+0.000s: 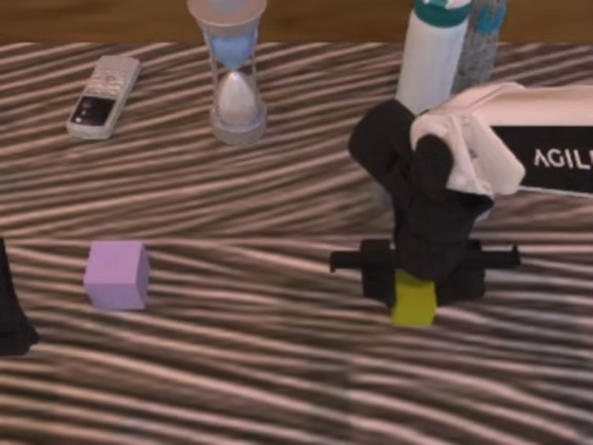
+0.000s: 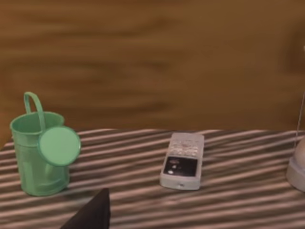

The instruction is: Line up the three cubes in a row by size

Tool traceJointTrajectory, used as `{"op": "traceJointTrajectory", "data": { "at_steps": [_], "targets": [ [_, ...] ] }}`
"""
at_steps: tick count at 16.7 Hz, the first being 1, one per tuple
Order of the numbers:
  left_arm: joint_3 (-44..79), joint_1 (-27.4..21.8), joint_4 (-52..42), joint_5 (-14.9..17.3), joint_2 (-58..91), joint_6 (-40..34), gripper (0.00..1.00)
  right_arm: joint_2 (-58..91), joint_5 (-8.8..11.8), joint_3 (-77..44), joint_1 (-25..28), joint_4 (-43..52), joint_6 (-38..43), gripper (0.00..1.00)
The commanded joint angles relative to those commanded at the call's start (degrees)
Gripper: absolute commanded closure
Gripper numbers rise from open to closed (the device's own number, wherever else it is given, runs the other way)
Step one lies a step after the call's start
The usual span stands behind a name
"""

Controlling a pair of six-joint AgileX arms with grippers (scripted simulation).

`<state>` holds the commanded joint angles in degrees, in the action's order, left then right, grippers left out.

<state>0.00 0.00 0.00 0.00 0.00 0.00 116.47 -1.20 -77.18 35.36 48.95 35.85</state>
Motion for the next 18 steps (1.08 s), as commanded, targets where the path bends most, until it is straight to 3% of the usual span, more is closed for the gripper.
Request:
{"op": "traceJointTrajectory", "data": {
  "at_steps": [5, 18],
  "targets": [
    [0.00, 0.00, 0.00, 0.00, 0.00, 0.00, 0.00, 0.73, -0.02, 1.15, 0.13, -1.55, 0.00, 1.00],
    [0.00, 0.00, 0.00, 0.00, 0.00, 0.00, 0.00, 0.73, -0.02, 1.15, 0.13, -1.55, 0.00, 0.02]
  ]
}}
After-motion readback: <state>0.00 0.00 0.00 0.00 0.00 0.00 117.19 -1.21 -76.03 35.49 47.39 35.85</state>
